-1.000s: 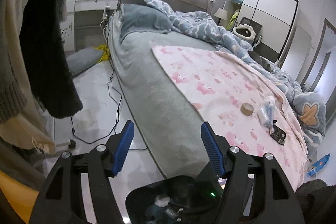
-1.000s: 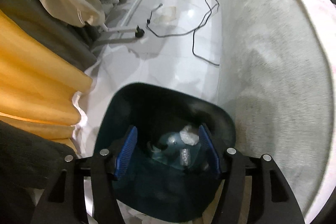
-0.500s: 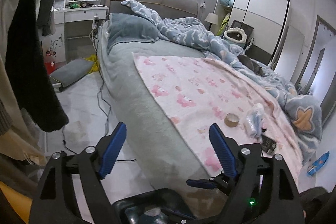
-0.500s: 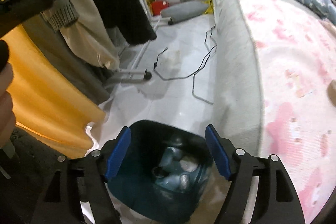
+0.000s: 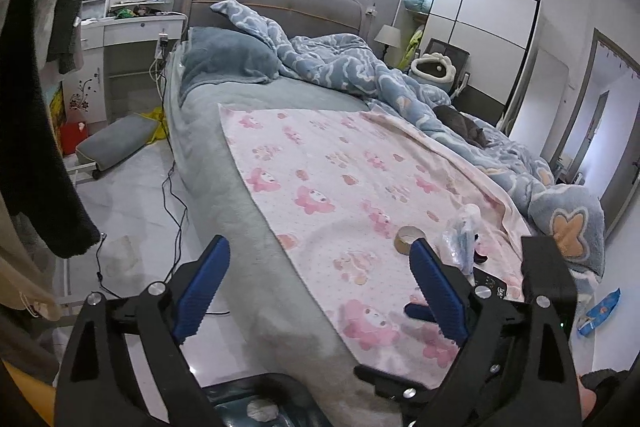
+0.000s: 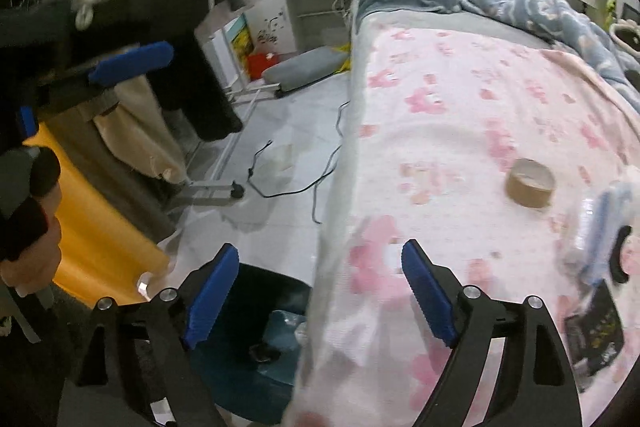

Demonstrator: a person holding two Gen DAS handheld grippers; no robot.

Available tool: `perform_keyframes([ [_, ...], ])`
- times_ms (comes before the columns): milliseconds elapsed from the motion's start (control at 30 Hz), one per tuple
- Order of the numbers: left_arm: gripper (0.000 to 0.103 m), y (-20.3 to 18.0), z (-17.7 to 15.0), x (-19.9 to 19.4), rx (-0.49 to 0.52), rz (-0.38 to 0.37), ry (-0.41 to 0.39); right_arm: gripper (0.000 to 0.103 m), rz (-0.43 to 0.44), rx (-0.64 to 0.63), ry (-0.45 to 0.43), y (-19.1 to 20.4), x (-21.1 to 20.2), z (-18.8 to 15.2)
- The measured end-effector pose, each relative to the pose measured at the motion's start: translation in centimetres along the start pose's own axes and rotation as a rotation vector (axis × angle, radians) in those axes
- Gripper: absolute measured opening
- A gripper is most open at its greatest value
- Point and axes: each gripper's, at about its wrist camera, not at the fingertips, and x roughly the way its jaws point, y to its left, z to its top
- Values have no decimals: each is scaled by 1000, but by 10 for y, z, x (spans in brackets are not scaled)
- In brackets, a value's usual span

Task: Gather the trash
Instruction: 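Lift both tools away from the bin toward the bed, then reach the right tool to the black 'Face' tissue packet and grasp it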

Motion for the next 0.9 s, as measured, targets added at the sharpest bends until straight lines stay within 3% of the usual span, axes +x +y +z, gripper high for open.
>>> perform_keyframes([
  [400,93,-33,-3,30,2,-49,25,88,-137,-58,-25,-50,-30,-11],
  [900,93,-72,-9,76,-2,-123,96,89,-173,-62,-44,-118,-69,-30],
])
